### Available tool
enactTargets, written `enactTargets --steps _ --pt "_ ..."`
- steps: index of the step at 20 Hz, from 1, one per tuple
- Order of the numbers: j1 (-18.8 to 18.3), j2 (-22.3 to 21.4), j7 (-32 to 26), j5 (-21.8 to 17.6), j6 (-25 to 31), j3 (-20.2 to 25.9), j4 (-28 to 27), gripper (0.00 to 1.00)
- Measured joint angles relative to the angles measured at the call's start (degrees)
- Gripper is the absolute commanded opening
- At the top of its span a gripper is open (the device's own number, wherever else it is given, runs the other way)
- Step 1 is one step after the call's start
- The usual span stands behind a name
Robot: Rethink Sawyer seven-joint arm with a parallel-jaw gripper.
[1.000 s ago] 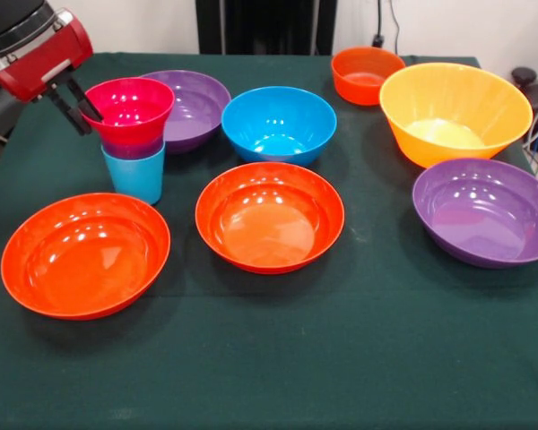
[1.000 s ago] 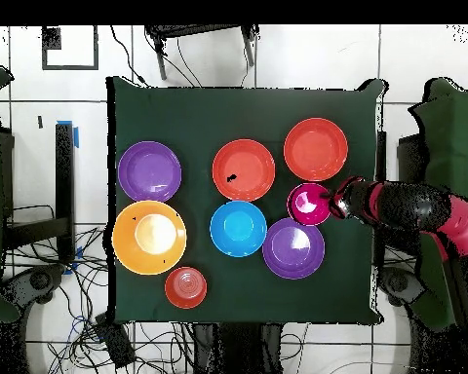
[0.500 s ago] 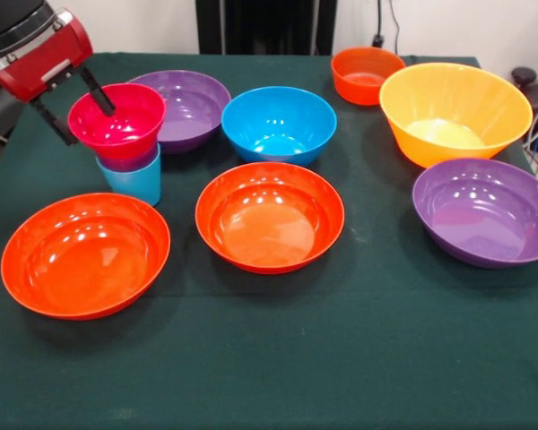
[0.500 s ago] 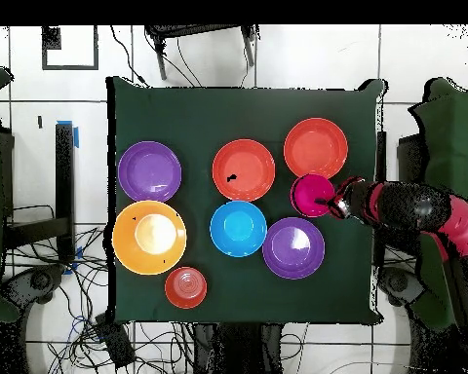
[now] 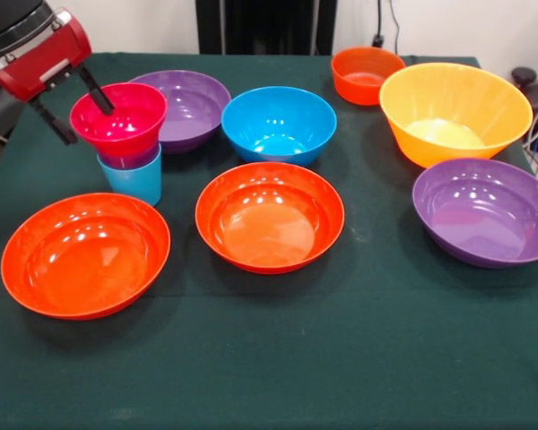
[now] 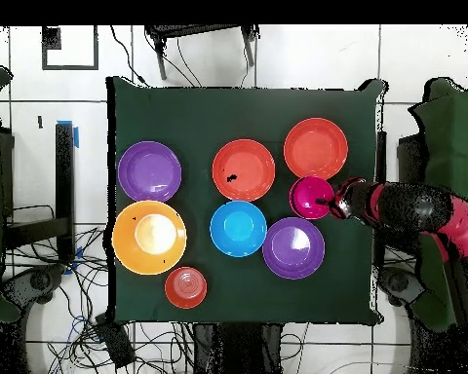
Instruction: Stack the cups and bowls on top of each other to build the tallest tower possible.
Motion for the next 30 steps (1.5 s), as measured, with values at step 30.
enactTargets --steps 30 --pt "-4.2 -9.6 0.0 7.2 0.0 6.6 4.2 1.00"
